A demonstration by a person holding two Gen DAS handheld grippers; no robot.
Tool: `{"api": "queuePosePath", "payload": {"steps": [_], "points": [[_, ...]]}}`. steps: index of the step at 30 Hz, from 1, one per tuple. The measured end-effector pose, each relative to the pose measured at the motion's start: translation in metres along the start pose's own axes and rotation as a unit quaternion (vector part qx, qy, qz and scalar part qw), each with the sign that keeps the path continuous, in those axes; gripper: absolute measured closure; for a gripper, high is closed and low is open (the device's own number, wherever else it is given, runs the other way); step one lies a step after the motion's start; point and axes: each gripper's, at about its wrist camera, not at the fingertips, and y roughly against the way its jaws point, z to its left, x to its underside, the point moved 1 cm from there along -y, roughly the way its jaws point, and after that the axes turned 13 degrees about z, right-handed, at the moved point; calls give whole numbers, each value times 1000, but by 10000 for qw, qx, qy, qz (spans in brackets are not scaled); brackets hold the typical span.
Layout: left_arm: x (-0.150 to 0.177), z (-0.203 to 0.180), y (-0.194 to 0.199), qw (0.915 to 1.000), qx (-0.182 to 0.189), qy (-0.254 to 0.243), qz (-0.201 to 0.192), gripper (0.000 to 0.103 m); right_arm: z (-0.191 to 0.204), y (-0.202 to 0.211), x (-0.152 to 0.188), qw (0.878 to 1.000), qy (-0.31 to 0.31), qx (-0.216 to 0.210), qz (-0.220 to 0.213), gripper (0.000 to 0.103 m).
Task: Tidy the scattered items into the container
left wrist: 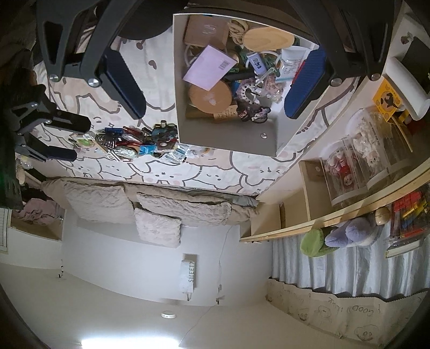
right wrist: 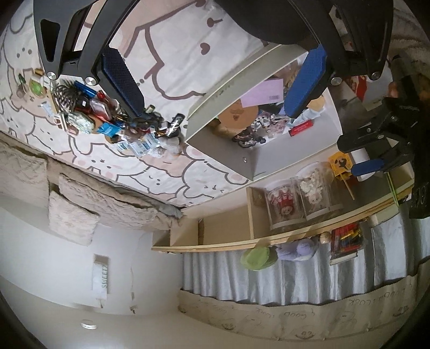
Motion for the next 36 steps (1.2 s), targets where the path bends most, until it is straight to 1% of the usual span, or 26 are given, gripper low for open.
{"api": "queuePosePath", "payload": {"steps": [8,16,24,36], "points": [[7,-10,9,10000,17,-62,-15,0,-11,13,15,9997,-183,98,-93,0],[13,-22,13,9999,-21,-146,-43,0,-16,21,27,9991,-273,311,-100,0],[17,-28,13,9996,-90,-259,-30,0,-20,25,34,9986,-390,332,-93,0],[25,-26,12,9997,-126,-205,14,0,-24,30,38,9982,-466,366,-110,0]]}}
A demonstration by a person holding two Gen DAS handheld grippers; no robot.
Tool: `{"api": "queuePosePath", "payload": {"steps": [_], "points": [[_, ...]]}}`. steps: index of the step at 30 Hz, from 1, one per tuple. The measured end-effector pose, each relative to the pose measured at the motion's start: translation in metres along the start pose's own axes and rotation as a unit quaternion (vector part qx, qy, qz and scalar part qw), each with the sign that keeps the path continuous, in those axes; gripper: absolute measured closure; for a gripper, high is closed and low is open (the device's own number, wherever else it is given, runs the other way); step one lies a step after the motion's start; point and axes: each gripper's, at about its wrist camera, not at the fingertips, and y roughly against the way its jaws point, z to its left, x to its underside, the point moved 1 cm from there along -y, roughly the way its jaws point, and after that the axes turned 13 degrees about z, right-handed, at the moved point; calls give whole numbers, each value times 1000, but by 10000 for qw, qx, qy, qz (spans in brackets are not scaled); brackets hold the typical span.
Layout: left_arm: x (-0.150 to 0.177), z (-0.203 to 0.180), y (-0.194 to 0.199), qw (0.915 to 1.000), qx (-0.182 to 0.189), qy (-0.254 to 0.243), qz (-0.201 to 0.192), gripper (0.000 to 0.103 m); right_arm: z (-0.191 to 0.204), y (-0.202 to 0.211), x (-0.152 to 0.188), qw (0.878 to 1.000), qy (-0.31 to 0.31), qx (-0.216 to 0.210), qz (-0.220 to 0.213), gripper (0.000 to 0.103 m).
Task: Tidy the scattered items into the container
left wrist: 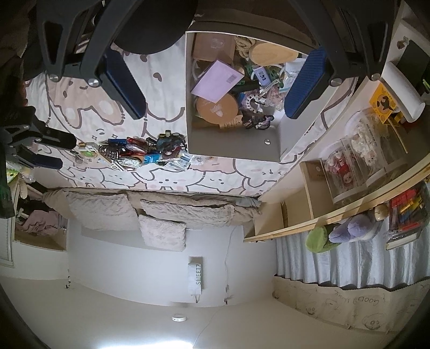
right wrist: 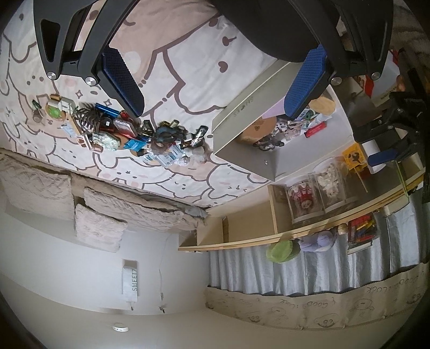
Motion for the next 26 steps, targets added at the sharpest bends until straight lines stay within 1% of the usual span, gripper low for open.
{"api": "queuePosePath", "payload": {"steps": [10,26], "points": [[1,5,-1,10000,31,81,17,0,4,0,3,10000,36,14,45,0],[3,3,-1,10000,45,56,-34,0,5,-2,6,10000,13,-26,68,0]]}}
